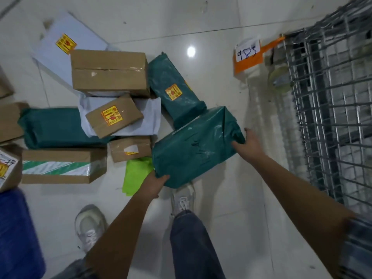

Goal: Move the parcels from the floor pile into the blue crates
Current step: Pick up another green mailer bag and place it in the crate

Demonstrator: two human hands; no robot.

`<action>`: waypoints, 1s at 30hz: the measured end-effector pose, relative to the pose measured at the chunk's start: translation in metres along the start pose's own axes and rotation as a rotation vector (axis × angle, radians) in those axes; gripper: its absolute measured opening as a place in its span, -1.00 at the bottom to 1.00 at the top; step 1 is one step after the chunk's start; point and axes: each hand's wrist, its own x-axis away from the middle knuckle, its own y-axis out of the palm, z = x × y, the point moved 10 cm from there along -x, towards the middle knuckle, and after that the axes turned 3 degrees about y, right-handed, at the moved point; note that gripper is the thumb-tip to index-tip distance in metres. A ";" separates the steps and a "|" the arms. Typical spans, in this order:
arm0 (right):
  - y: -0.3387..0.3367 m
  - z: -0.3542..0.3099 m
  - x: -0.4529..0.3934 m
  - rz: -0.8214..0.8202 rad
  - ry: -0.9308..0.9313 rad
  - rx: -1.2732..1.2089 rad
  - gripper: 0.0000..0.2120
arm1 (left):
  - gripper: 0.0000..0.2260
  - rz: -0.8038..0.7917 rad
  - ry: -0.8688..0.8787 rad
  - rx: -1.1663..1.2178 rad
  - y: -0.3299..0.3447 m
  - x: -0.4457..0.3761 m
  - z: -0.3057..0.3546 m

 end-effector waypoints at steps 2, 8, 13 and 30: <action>0.012 0.007 -0.028 -0.052 -0.034 0.033 -0.27 | -0.65 0.045 0.010 -0.049 -0.001 -0.005 0.001; 0.022 0.008 -0.035 0.049 -0.013 0.275 -0.29 | -0.69 0.125 0.012 0.118 -0.010 -0.004 -0.006; 0.030 0.025 -0.032 0.011 0.063 0.237 -0.43 | -0.80 0.094 -0.075 0.616 -0.017 0.005 -0.023; 0.097 0.066 0.083 -0.658 0.510 -0.486 -0.35 | -0.16 -0.207 0.151 0.736 -0.085 0.081 -0.082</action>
